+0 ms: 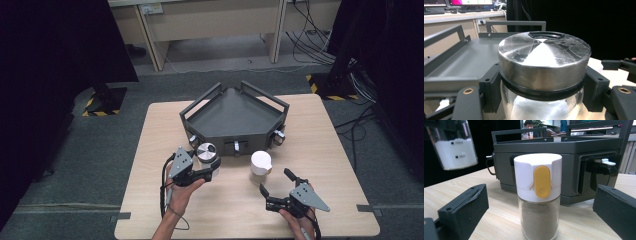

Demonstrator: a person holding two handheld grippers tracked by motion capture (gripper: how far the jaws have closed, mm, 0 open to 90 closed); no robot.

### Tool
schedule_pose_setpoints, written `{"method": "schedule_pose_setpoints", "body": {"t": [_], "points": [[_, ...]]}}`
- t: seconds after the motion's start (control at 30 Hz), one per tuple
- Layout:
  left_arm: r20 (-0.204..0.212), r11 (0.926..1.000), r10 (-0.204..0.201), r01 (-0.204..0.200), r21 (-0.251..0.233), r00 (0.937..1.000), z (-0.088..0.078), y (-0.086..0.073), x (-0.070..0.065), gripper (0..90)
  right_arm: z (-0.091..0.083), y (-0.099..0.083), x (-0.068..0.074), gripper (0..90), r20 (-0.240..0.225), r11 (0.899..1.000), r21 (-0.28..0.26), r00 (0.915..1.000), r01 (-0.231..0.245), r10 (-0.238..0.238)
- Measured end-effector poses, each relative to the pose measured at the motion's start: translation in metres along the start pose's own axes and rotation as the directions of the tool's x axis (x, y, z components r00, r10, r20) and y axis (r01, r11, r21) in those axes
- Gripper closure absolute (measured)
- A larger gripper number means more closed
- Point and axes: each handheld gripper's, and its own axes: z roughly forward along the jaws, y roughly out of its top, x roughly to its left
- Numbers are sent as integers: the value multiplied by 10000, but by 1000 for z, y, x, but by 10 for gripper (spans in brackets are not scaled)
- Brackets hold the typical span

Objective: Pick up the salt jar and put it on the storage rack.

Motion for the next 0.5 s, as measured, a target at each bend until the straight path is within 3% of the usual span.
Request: {"method": "schedule_pose_setpoints", "body": {"t": [0.5], "points": [[-272,10000,-13,11,-96,9996,19,38,11,304,0,0,-1,3,23,10000,11,10000,-47,47]]}}
